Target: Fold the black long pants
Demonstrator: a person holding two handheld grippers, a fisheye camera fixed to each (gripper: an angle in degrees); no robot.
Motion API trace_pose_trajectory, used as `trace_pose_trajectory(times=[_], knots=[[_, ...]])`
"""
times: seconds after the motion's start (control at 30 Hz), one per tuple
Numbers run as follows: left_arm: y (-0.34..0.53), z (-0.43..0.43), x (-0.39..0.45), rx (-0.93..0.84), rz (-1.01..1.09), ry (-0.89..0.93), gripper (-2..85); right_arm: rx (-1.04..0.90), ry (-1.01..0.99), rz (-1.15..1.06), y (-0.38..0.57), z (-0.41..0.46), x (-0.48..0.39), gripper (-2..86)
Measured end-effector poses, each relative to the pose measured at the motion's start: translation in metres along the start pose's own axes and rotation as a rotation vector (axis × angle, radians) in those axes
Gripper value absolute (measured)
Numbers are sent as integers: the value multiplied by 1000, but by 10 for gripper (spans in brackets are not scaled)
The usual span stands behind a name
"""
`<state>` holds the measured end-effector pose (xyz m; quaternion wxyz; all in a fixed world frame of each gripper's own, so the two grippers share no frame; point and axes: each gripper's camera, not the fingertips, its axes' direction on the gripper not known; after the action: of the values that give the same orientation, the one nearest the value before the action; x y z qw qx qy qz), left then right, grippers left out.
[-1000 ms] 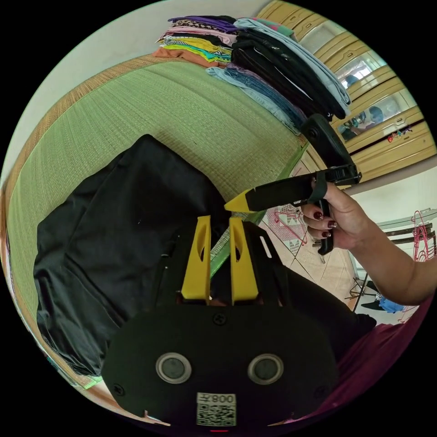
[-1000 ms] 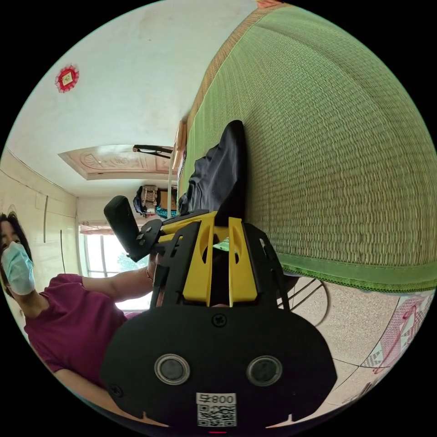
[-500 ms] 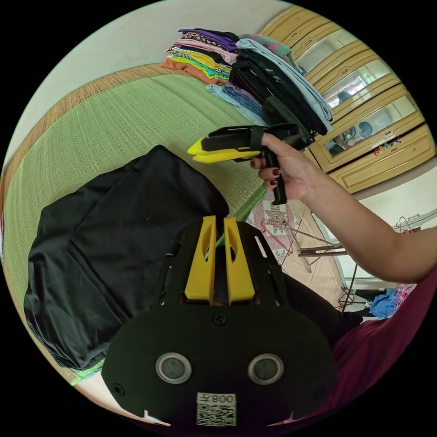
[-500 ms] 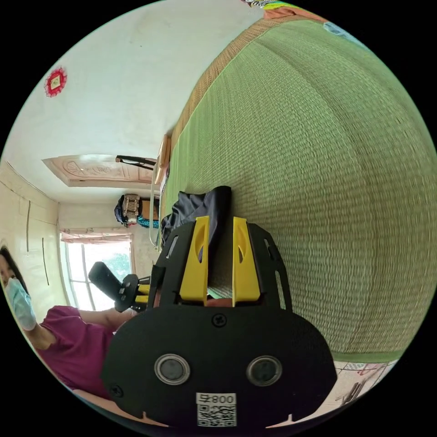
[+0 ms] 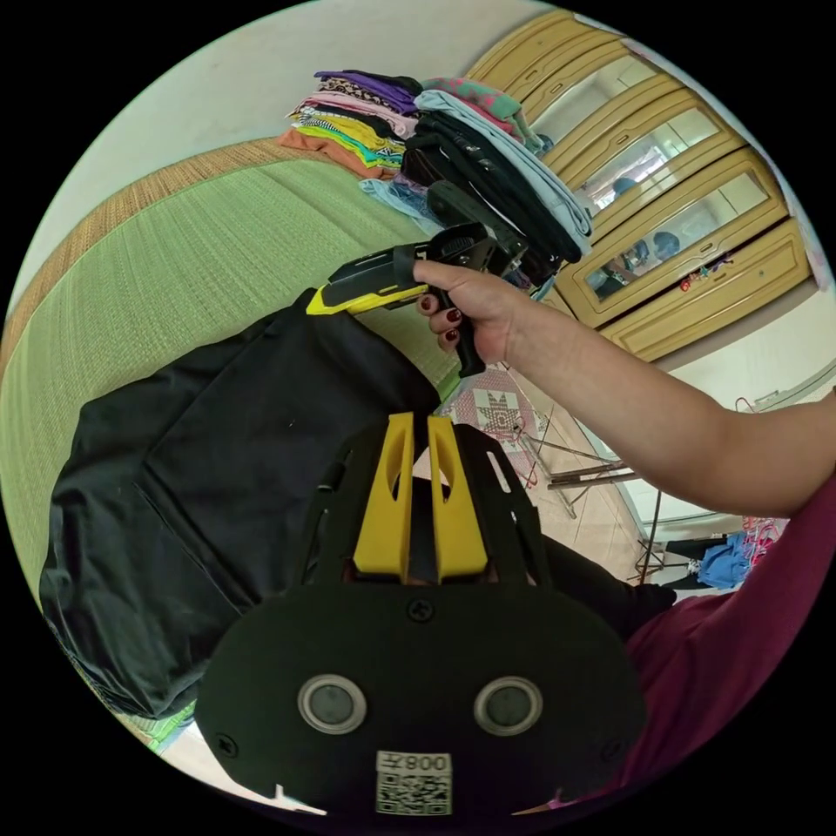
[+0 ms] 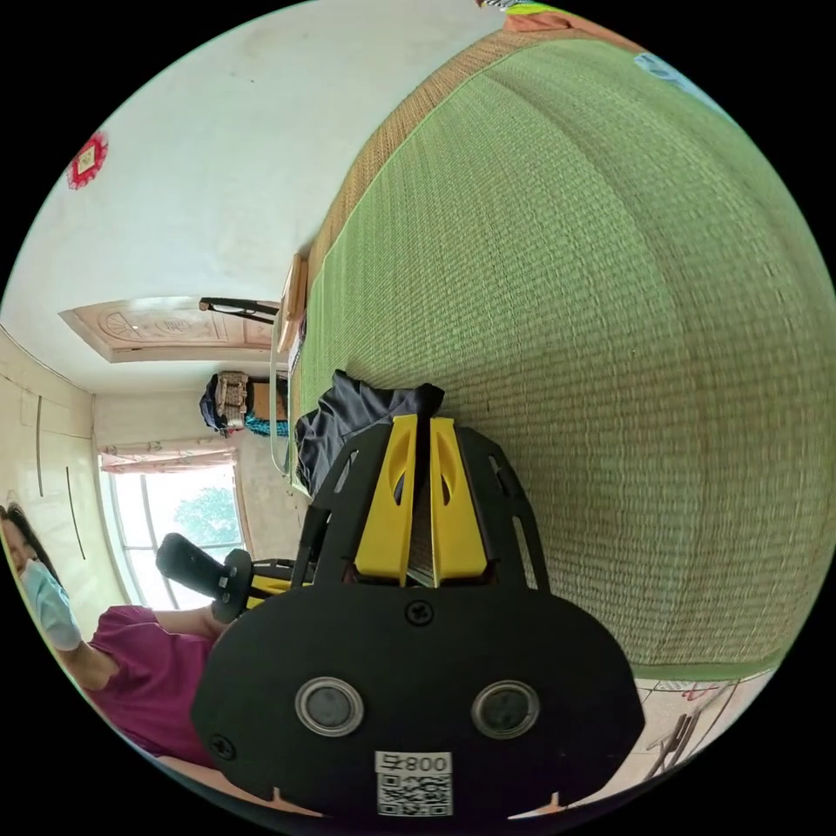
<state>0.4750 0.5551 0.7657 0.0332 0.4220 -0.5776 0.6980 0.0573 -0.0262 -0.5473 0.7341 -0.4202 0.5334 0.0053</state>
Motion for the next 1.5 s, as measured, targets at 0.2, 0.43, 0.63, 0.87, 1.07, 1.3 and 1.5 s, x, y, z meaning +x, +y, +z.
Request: trace_pose_trajectory(times=[0.2, 0.43, 0.63, 0.87, 1.07, 1.3, 1.5], knots=[[30, -41, -8, 22, 27, 30, 27, 64, 6, 42, 15, -43, -21, 20], [110, -154, -55, 144, -20, 103, 28, 165, -99, 7, 32, -86, -83, 21], [214, -275, -108, 266, -42, 92, 27, 189, -190, -114, 33, -103, -180, 22], [380, -420, -222, 454, -215, 101, 26, 151, -243, -236, 18, -88, -306, 22], [526, -498, -335, 559, -413, 94, 26, 43, -237, -265, -14, -40, -398, 21], [672, -537, -444, 662, -635, 167, 26, -112, -126, -290, -54, 21, -495, 23], [783, -554, -520, 758, -792, 237, 27, -206, -43, -320, -79, 48, -561, 24]])
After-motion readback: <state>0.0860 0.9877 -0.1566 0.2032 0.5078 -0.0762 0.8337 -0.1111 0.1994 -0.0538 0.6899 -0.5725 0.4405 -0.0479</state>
